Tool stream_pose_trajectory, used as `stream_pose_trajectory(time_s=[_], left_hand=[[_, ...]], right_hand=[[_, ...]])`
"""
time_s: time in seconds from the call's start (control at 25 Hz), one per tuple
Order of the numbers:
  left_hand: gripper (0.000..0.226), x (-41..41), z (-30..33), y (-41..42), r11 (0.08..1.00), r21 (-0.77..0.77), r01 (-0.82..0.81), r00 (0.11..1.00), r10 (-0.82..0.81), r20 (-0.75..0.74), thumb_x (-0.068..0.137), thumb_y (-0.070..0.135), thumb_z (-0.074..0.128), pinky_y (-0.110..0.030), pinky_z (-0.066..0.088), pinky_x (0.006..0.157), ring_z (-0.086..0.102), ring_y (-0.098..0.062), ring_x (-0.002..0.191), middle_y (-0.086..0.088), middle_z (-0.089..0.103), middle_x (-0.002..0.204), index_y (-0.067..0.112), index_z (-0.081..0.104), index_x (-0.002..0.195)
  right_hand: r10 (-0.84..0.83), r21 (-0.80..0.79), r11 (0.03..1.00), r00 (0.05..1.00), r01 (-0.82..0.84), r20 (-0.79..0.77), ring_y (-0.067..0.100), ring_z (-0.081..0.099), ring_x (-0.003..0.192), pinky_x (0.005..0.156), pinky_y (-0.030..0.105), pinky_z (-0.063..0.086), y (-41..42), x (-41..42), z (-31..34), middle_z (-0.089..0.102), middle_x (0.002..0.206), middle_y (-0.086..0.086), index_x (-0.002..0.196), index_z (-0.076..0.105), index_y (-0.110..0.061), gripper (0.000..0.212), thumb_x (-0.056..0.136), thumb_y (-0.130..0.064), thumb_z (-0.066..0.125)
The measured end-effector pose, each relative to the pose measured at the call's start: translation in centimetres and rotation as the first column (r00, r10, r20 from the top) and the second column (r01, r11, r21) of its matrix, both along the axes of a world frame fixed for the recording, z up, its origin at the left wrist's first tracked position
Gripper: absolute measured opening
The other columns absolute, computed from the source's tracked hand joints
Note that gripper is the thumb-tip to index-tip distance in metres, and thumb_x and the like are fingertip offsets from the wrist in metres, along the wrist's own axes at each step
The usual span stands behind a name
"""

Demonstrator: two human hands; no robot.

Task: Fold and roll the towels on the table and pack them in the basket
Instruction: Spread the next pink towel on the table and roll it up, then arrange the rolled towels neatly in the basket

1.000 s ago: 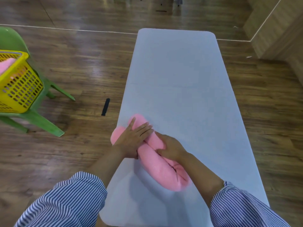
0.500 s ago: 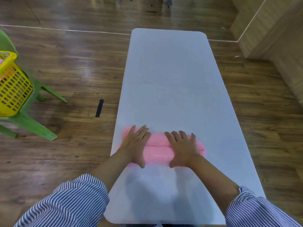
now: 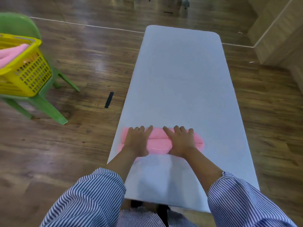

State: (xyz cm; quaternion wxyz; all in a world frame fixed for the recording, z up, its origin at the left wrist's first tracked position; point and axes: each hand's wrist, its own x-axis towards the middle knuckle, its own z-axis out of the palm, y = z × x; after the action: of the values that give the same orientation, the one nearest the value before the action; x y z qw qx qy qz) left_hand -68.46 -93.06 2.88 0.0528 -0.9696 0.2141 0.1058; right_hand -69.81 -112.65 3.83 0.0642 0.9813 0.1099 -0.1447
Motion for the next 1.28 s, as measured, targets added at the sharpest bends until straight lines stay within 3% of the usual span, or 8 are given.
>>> stream_pose_trajectory(time_s=[0.32,0.68,0.92,1.28], left_hand=[[0.090,-8.0,2.6,3.3,0.936,0.057,-0.347,0.938,0.348,-0.009,0.075,0.041,0.061,-0.044,0.038,0.094,0.050,-0.028,0.113,-0.008,0.047,0.128,0.021,0.012,0.147],[0.091,-12.4,6.4,21.8,0.800,0.120,-0.587,0.809,0.576,0.119,0.070,0.051,0.064,-0.042,0.037,0.087,0.054,-0.027,0.108,-0.006,0.048,0.126,0.021,0.021,0.144],[0.096,-13.8,8.6,37.5,0.750,0.135,-0.647,0.761,0.627,0.164,0.073,0.047,0.064,-0.045,0.034,0.095,0.046,-0.027,0.118,-0.008,0.043,0.134,0.017,0.013,0.149],[0.091,-6.2,6.5,53.3,0.805,0.115,-0.583,0.813,0.575,0.094,0.071,0.047,0.063,-0.043,0.035,0.092,0.049,-0.028,0.115,-0.008,0.046,0.130,0.018,0.020,0.145]], right_hand=[[0.368,0.044,0.928,0.929,-0.370,0.052,0.029,0.043,0.113,0.089,0.049,0.030,4.0,-0.9,0.7,0.046,0.127,0.007,0.141,0.018,-0.040,0.088,0.066,-0.057,0.061],[0.608,0.089,0.779,0.782,-0.621,0.138,0.028,0.040,0.112,0.086,0.047,0.032,24.8,-0.1,2.8,0.042,0.126,0.006,0.141,0.012,-0.040,0.097,0.060,-0.055,0.063],[0.647,0.153,0.725,0.741,-0.671,0.181,0.027,0.040,0.112,0.083,0.045,0.030,41.1,-0.1,4.1,0.040,0.124,0.003,0.143,0.010,-0.040,0.097,0.062,-0.050,0.061],[0.634,0.139,0.750,0.763,-0.647,0.129,0.029,0.041,0.111,0.085,0.048,0.031,55.8,6.9,2.5,0.041,0.125,0.005,0.144,0.009,-0.037,0.099,0.060,-0.056,0.060]])
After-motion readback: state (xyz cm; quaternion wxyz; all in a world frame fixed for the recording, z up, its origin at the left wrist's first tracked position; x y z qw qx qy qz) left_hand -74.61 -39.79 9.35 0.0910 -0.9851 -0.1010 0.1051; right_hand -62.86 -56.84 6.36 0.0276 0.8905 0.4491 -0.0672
